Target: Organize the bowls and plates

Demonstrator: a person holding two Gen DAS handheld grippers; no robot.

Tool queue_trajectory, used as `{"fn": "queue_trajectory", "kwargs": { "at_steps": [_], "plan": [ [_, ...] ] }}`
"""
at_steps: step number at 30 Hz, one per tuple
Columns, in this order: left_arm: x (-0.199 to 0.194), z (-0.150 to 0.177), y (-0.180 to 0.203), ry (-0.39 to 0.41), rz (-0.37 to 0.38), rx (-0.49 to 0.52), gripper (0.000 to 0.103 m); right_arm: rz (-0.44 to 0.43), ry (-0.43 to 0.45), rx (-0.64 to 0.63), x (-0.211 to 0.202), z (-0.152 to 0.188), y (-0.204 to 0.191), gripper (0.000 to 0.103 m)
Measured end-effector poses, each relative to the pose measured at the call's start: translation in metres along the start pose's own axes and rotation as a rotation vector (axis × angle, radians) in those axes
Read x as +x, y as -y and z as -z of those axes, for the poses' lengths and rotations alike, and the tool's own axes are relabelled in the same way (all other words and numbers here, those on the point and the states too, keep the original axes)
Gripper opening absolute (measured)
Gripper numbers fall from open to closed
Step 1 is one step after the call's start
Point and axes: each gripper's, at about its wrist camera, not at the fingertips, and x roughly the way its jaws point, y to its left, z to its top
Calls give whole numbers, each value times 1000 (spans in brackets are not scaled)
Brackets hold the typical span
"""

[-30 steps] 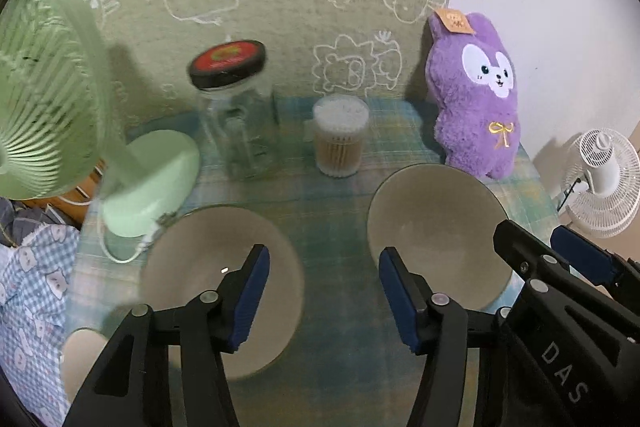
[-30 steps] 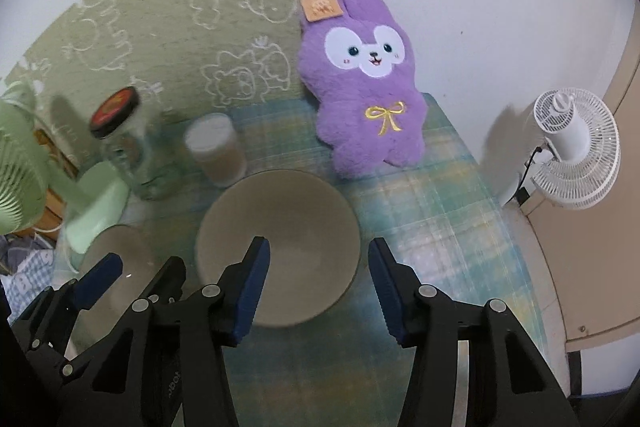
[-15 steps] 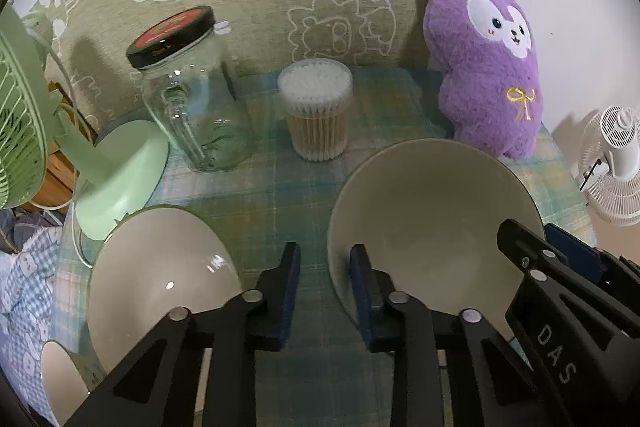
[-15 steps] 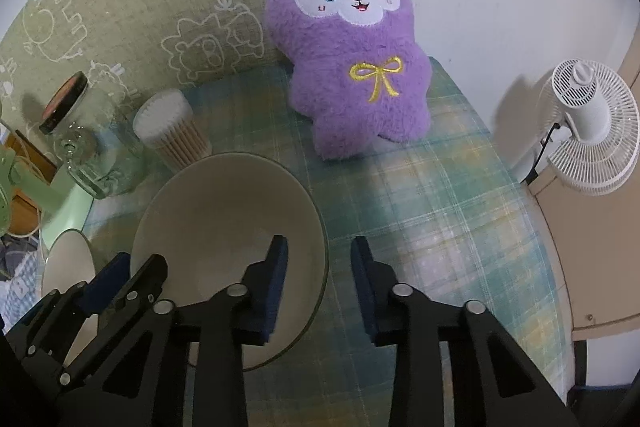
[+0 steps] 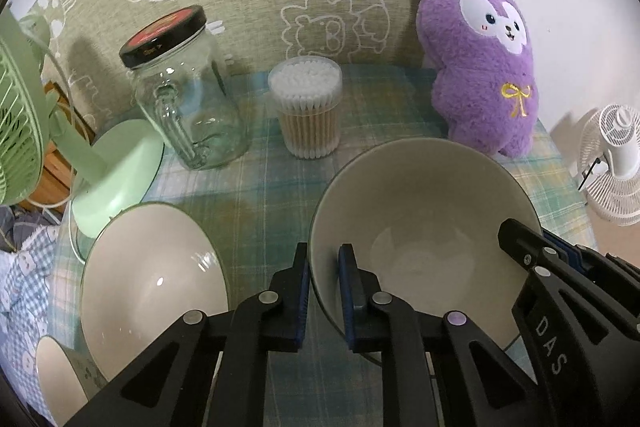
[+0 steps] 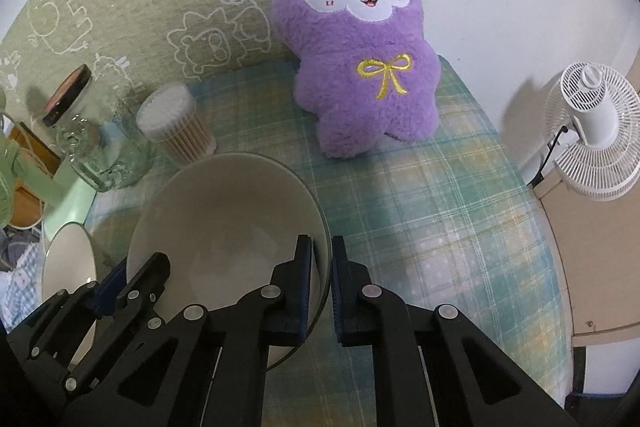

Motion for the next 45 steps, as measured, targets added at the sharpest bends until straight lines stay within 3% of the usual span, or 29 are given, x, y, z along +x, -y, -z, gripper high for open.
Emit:
{"fn": "queue_trajectory", "kwargs": {
  "at_steps": [7, 14, 29, 39, 45],
  "plan": [
    [-23, 11, -1, 13, 1, -9, 10, -2, 3, -19, -26, 10, -2, 12],
    [-58, 38, -16, 20, 13, 4, 10, 2, 3, -13, -65, 43, -12, 12],
    [-139, 137, -90, 32, 24, 21, 11, 2, 10, -6, -152, 158, -77, 12],
    [-163, 208, -131, 24, -23, 43, 12, 1, -6, -55, -170, 237, -124, 12],
    [-163, 245, -147, -24, -13, 2, 12, 9, -36, -77, -171, 273, -137, 12]
  ]
}}
